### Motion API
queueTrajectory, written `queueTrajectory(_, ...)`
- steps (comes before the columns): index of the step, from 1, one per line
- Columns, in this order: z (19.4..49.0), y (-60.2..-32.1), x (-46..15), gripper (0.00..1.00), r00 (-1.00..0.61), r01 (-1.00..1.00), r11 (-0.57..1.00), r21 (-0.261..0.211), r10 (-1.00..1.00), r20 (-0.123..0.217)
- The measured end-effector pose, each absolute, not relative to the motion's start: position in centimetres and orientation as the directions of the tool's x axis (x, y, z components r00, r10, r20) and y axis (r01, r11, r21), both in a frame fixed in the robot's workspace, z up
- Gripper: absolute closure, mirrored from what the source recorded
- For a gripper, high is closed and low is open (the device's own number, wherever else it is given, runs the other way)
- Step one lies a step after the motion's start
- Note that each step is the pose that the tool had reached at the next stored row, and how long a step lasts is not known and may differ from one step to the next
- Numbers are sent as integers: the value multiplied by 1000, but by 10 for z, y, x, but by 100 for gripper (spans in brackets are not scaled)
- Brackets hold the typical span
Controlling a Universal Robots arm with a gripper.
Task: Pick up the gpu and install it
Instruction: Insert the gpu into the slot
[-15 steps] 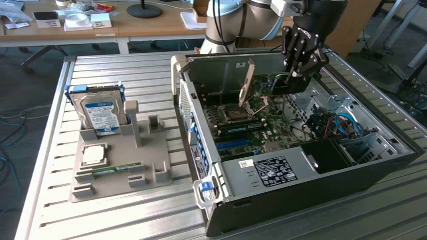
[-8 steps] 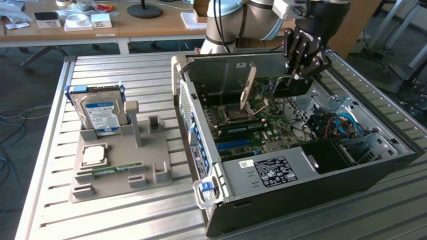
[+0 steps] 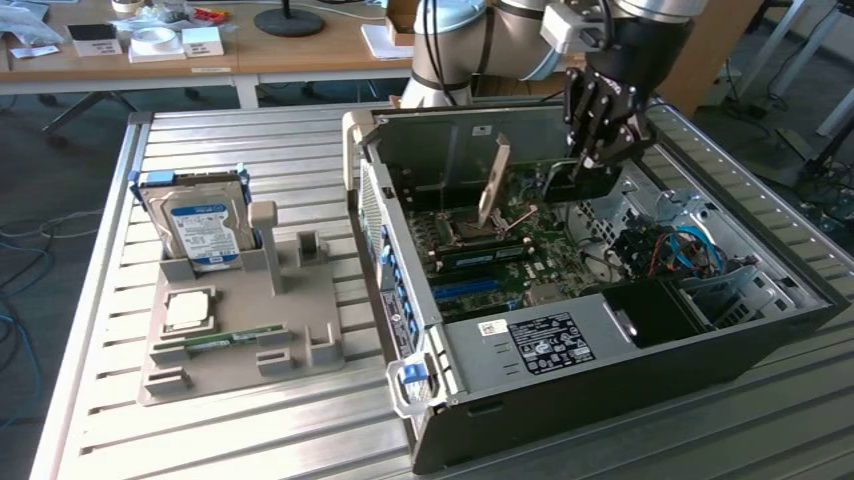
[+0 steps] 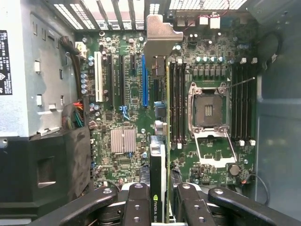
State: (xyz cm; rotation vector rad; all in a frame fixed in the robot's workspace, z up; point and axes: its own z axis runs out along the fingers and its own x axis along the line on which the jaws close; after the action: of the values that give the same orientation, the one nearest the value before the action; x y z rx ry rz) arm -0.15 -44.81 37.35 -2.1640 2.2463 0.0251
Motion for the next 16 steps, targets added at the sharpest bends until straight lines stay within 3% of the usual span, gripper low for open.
queueTrajectory(16, 351, -448, -11, 73, -1, -1000, 2, -18, -1000, -28)
